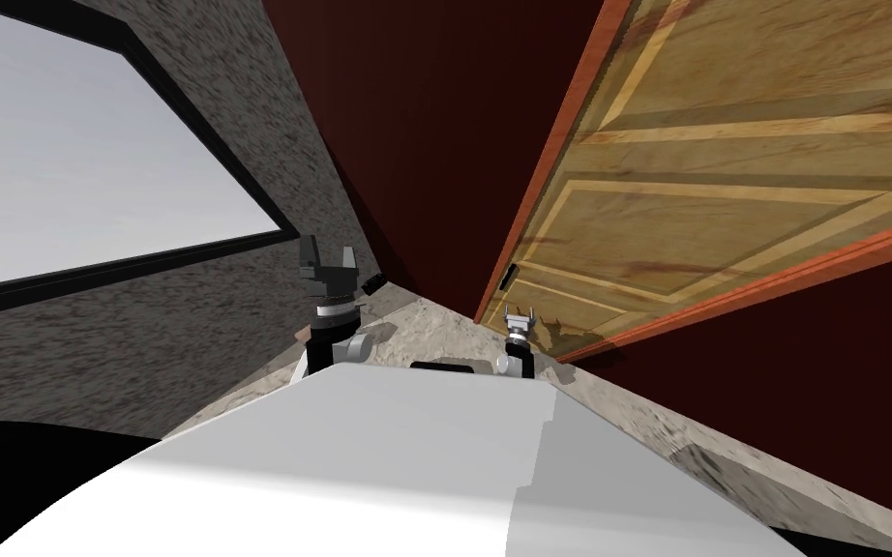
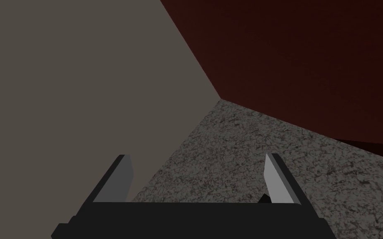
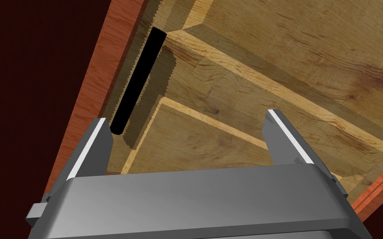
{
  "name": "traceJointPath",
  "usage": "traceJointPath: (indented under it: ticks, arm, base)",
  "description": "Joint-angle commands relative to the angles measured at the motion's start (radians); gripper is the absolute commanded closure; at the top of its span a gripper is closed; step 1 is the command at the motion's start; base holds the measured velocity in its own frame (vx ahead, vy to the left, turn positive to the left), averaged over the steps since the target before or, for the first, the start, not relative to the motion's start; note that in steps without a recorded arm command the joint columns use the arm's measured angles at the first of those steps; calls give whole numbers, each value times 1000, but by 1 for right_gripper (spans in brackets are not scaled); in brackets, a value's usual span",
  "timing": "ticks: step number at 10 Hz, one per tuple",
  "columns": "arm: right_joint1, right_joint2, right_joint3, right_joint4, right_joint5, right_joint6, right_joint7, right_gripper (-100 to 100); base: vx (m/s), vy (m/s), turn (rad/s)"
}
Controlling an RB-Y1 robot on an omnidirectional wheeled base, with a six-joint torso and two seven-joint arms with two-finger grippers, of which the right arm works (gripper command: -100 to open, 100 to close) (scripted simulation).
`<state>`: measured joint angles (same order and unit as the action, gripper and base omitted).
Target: Pull the door open
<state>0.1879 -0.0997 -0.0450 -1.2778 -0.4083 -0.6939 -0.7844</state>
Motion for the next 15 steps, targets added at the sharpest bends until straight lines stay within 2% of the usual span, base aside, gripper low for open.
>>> traceJointPath:
  ticks: [1, 15]
  arm:
    - [-15, 0, -4, 36, -17, -9, -37, -100]
    - [-116, 13, -33, 311, -147, -83, -300, -100]
  base:
    - [96, -29, 67]
    - [86, -35, 58]
